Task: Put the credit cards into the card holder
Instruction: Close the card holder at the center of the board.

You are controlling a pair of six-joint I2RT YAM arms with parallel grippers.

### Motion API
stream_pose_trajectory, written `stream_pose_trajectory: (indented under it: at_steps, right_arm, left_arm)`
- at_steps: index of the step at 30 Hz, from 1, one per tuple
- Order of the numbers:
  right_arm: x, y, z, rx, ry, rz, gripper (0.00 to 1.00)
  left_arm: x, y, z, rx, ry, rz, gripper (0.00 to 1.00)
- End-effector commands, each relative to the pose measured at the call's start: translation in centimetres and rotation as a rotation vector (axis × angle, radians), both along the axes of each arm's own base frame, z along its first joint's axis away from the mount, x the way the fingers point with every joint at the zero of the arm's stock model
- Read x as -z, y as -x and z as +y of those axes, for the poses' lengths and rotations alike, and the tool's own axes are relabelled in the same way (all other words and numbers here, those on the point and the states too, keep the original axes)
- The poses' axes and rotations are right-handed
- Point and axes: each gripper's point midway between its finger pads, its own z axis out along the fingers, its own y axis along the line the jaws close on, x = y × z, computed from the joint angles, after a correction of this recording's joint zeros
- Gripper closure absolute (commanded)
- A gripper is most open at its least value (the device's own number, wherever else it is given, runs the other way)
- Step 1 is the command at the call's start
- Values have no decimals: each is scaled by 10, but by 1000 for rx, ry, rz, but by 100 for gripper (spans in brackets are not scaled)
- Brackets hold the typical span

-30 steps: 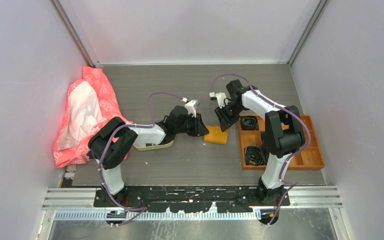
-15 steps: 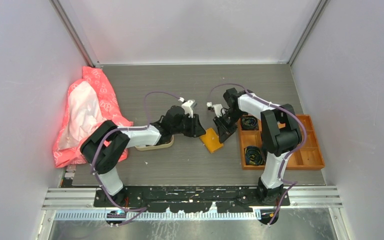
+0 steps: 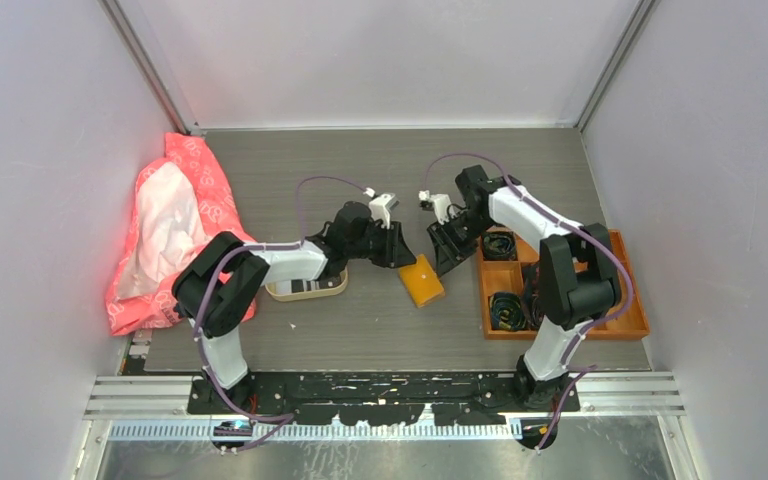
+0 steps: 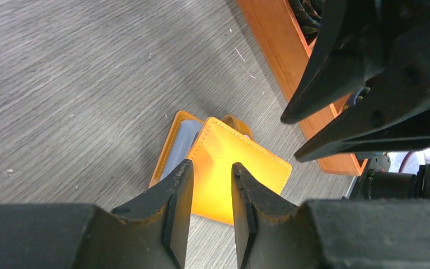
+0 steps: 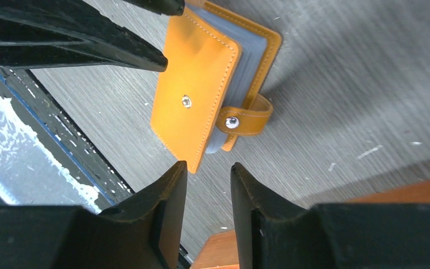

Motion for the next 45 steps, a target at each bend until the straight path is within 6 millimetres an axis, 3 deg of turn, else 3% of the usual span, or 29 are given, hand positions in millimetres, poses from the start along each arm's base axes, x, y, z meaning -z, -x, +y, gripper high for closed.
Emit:
stream_pose_trajectory:
  at_steps: [1, 4, 8, 13, 16, 18, 22, 24, 31, 36, 40, 45]
  right_arm:
    - [-20, -19, -5, -16, -45, -137, 58]
    - [-18, -24, -12, -111, -38, -209, 54]
    - [-11, -12, -14, -401, -103, -352, 46]
    - [-10, 3, -13, -752, -206, -523, 41]
    - [-3, -4, -14, -852, -206, -571, 40]
    - [2, -15, -13, -861, -195, -589, 40]
    - [8, -22, -8, -932, -222, -612, 37]
    - [12, -22, -5, -962, -232, -623, 33]
    - [22, -24, 6, -968, -226, -634, 32]
    - [26, -18, 15, -967, -245, -627, 32]
    - [31, -16, 19, -967, -233, -626, 38]
    - [28, -27, 21, -893, -201, -649, 58]
  left_arm:
    - [-12, -2, -8, 54, 20, -40, 68]
    - [-14, 1, -6, 53, 27, -39, 69]
    - [-24, 6, -1, 52, 45, -61, 70]
    - [-52, 8, 12, 40, 121, -152, 70]
    - [-67, 7, 14, 41, 215, -158, 70]
    - [-67, 6, 10, 46, 256, -91, 71]
    - [-57, 7, -1, 53, 279, 34, 73]
    - [-52, 6, -2, 42, 283, 51, 74]
    - [-35, 18, -22, 73, 244, 87, 76]
    - [-15, 14, -27, 50, 212, 114, 77]
    - [2, 16, -24, 48, 175, 137, 78]
    - [23, 22, -20, 49, 147, 169, 79]
